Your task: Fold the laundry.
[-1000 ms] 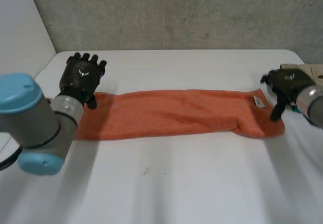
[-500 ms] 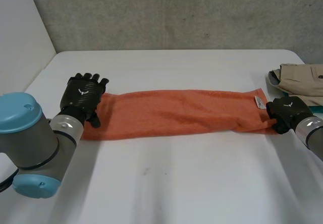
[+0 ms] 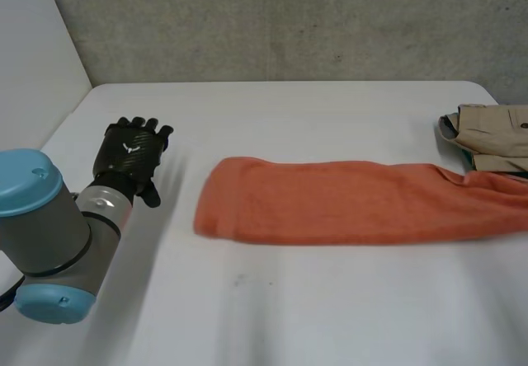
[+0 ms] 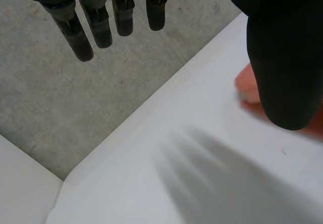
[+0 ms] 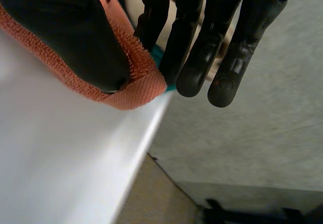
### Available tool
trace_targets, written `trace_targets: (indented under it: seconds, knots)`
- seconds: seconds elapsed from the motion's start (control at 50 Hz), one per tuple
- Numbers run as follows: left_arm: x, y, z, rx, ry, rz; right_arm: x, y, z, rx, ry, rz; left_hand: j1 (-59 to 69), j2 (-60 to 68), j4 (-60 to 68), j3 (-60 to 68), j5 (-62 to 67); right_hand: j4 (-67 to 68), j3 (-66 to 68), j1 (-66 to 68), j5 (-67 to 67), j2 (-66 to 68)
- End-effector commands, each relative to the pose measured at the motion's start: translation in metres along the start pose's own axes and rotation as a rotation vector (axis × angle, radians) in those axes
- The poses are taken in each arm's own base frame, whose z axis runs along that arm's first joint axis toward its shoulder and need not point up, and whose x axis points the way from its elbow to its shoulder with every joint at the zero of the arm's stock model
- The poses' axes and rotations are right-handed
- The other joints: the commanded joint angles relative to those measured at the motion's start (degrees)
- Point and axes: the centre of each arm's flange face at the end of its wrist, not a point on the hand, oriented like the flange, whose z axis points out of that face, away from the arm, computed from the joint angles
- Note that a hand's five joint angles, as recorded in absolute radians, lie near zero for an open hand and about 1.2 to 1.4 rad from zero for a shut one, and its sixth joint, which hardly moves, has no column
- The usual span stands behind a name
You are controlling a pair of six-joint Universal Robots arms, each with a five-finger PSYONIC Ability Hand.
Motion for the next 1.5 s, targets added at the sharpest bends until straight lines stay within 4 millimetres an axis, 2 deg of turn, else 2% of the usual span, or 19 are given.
trace_targets:
  seconds: [0.02,0.14,0.16,0.22,0.28,0.3,0.42,0.46,0.58,0.6,0.64,0.74,0.8,0.9,1.04,1.14,1.3,1.38,1.5]
  knots:
    - [-0.004,-0.008,-0.004,0.020,-0.008,0.000,0.009,-0.054,-0.015,0.149,0.055,-0.053,-1.1,-1.8,-1.7,-2.3,-2.7,11.9,12.5,24.0,13.8,12.6]
    - [-0.010,-0.017,-0.005,0.047,-0.027,-0.001,-0.036,-0.138,-0.043,0.396,-0.051,-0.020,-1.1,-1.8,-1.7,-2.3,-2.7,11.9,12.5,24.0,13.8,12.6]
    - [-0.012,-0.019,-0.005,0.054,-0.034,-0.001,-0.051,-0.164,-0.055,0.475,-0.086,-0.027,-1.1,-1.8,-1.7,-2.3,-2.7,11.9,12.5,24.0,13.8,12.6]
    - [-0.016,-0.023,-0.006,0.065,-0.046,-0.002,-0.078,-0.201,-0.077,0.593,-0.149,-0.039,-1.1,-1.8,-1.7,-2.3,-2.7,11.9,12.5,24.0,13.8,12.6]
    - [-0.021,-0.027,-0.008,0.077,-0.058,-0.004,-0.122,-0.240,-0.109,0.730,-0.247,-0.070,-1.1,-1.8,-1.7,-2.3,-2.7,11.9,12.5,24.0,13.8,12.6]
    - [-0.021,-0.028,-0.008,0.077,-0.060,-0.004,-0.151,-0.256,-0.123,0.791,-0.313,-0.083,-1.1,-1.8,-1.7,-2.3,-2.7,11.9,12.5,24.0,13.8,12.6]
    - [-0.024,-0.027,-0.012,0.071,-0.066,-0.004,-0.235,-0.283,-0.165,0.927,-0.495,-0.125,-1.1,-1.8,-1.7,-2.3,-2.7,11.9,12.5,24.0,13.8,12.6]
    - [-0.023,-0.026,-0.012,0.070,-0.065,-0.004,-0.267,-0.282,-0.174,0.945,-0.562,-0.142,-1.1,-1.8,-1.7,-2.3,-2.7,11.9,12.5,24.0,13.8,12.6]
    - [-0.017,-0.024,-0.013,0.065,-0.044,-0.003,-0.327,-0.265,-0.184,0.923,-0.678,-0.180,-1.1,-1.8,-1.7,-2.3,-2.7,11.9,12.5,24.0,13.8,12.6]
    - [-0.016,-0.025,-0.013,0.067,-0.043,-0.003,-0.334,-0.261,-0.186,0.909,-0.700,-0.184,-1.1,-1.8,-1.7,-2.3,-2.7,0.8,1.4,12.9,2.7,1.5]
    - [-0.015,-0.028,-0.013,0.078,-0.042,-0.003,-0.333,-0.260,-0.188,0.893,-0.706,-0.180,-1.1,-1.8,-1.7,-2.3,-2.7,-24.0,-23.3,-11.8,-22.1,-23.3]
    - [-0.008,-0.040,-0.010,0.126,-0.025,-0.002,-0.308,-0.271,-0.195,0.832,-0.707,-0.080,-1.1,-1.8,-1.7,-2.3,-2.7,-58.1,-57.5,-46.0,-56.2,-57.4]
    - [0.005,-0.049,-0.005,0.156,0.006,-0.001,-0.276,-0.268,-0.178,0.695,-0.657,0.059,-1.1,-1.8,-1.7,-2.3,-2.7,-58.1,-57.5,-46.0,-56.2,-57.4]
    - [0.042,-0.059,-0.003,0.190,0.102,0.002,-0.231,-0.227,-0.149,0.455,-0.614,0.213,-1.1,-1.8,-1.7,-2.3,-2.7,-58.1,-57.5,-46.0,-56.2,-57.4]
    - [0.090,-0.058,-0.005,0.204,0.222,-0.022,-0.216,-0.169,-0.139,0.292,-0.604,0.237,-1.1,-1.8,-1.7,-2.3,-2.7,-58.1,-57.5,-46.0,-56.2,-57.4]
    - [0.116,-0.035,0.011,0.147,0.274,-0.014,-0.215,-0.146,-0.127,0.279,-0.564,0.257,-1.1,-1.7,-1.7,-2.2,-2.7,-58.1,-57.5,-46.0,-56.2,-57.4]
    - [0.122,-0.016,0.034,0.079,0.265,0.004,-0.210,-0.130,-0.115,0.267,-0.516,0.256,-0.2,-0.9,-0.8,-1.4,-1.8,-46.1,-45.5,-34.0,-44.2,-45.4]
    - [0.106,-0.006,0.043,0.031,0.183,0.011,-0.210,-0.127,-0.112,0.266,-0.506,0.239,0.1,-0.6,-0.5,-1.0,-1.5,-34.9,-34.2,-22.7,-33.0,-34.2]
    - [0.097,0.005,0.037,-0.049,0.111,0.041,-0.207,-0.126,-0.106,0.306,-0.467,0.212,-0.1,-0.7,-0.7,-1.2,-1.7,-9.9,-9.2,2.3,-7.9,-9.2]
